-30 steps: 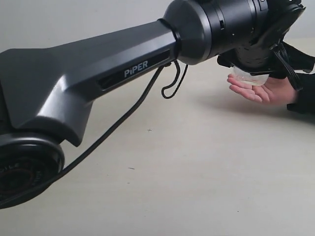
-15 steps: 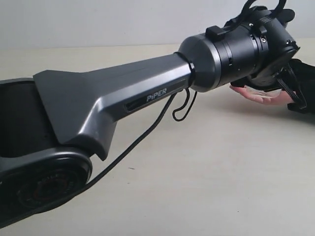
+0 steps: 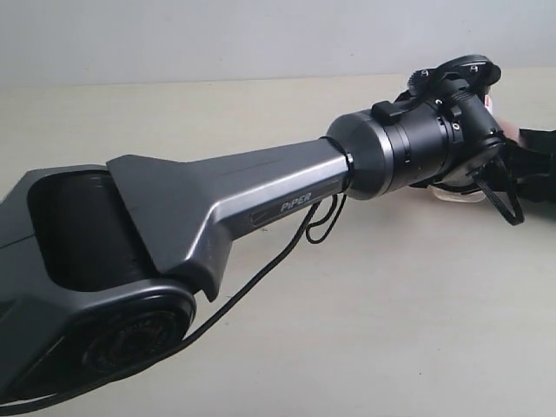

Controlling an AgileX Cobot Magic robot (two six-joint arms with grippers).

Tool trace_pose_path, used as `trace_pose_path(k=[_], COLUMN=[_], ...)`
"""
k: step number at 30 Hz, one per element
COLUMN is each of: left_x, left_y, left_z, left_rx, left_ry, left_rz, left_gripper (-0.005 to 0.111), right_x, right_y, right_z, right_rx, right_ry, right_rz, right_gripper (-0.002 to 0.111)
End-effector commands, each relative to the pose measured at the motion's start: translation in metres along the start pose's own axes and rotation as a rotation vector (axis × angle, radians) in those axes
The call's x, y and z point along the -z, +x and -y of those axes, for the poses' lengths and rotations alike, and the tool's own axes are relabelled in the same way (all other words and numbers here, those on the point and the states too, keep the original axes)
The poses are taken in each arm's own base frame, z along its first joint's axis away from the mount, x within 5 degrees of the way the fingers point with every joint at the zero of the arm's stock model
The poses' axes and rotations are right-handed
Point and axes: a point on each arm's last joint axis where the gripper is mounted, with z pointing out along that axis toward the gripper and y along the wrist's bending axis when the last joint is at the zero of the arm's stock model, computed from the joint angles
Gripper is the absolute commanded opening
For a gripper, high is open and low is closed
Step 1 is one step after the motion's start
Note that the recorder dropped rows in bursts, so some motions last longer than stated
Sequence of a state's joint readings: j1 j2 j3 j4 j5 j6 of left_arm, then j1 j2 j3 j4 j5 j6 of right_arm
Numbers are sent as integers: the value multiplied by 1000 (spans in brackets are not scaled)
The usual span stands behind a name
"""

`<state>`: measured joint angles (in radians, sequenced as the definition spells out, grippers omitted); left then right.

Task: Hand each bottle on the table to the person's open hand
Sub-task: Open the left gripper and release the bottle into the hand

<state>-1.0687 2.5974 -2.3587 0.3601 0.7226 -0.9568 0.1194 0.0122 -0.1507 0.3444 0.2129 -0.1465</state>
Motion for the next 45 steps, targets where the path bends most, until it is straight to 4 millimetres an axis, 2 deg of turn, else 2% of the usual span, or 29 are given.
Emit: trace_pose_path(k=[1,5,7,10,17,19,25,32,40,45], left_x=[1,1,0,0,-1,-1,-2,-2,-2,15], left_y=[-7,-8,-9,-9,-11,-12,-14,-18,-22,-36], left_z=[-2,-4,-6,-6,-10,-10,-11,-12,-15,-16], left_rx=[2,14,11,14,25,25,33,44,53,53], left_ry=[20,19,26,35,33,33,42,66,65,50], left_rz=[19,10,-1,-15,-16,-15,-3,18,22,30], left_gripper=[0,1,5,18,57,62,64,90,92,92], right_x=[0,0,0,0,0,0,0,0,0,0], right_y=[1,1,1,1,1,1,1,1,1,1], right_z=[1,1,1,1,1,1,1,1,1,1], right_rx=[18,18,18,16,11,11,12,12,12,14], right_ry=[7,7,7,6,6,6,6,6,6,6], right_rz=[2,2,2,2,2,2,3,3,3,3], right_gripper=[0,0,0,0,0,0,0,0,0,0])
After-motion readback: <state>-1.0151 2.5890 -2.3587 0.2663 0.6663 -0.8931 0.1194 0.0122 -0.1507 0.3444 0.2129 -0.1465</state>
